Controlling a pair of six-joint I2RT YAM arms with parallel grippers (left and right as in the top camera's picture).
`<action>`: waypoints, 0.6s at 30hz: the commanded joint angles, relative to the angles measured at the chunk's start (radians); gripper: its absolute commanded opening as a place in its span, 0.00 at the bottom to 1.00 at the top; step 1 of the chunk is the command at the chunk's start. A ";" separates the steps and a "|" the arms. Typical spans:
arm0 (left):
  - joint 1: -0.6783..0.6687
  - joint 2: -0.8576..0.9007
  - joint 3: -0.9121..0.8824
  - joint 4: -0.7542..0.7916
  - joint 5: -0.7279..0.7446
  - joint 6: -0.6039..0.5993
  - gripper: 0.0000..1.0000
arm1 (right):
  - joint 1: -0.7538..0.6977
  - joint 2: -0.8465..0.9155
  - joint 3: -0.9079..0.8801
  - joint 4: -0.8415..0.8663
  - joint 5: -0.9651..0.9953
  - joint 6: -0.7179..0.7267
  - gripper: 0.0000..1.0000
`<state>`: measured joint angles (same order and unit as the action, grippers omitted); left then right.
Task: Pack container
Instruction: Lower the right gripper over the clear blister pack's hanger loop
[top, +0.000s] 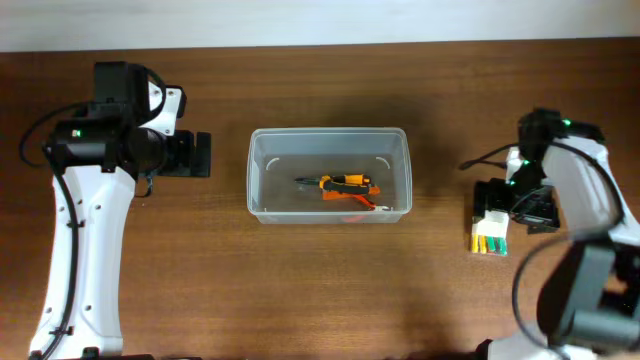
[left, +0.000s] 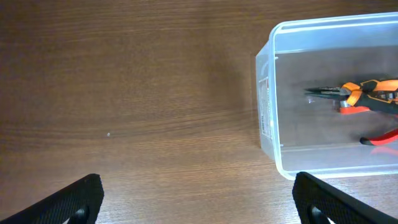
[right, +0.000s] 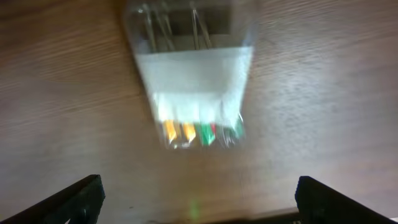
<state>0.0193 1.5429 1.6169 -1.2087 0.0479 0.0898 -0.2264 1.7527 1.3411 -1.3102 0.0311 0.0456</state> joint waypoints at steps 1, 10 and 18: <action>0.003 0.000 0.018 0.000 -0.003 0.002 0.99 | -0.005 -0.160 -0.013 -0.006 0.014 -0.028 0.99; 0.003 0.000 0.018 0.000 -0.003 0.002 0.99 | -0.005 -0.174 -0.063 0.104 -0.027 -0.094 0.99; 0.003 0.000 0.018 0.000 -0.003 0.002 0.99 | -0.005 -0.173 -0.139 0.195 -0.027 -0.094 0.99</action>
<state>0.0193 1.5429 1.6169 -1.2087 0.0479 0.0898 -0.2268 1.5764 1.2243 -1.1339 0.0101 -0.0391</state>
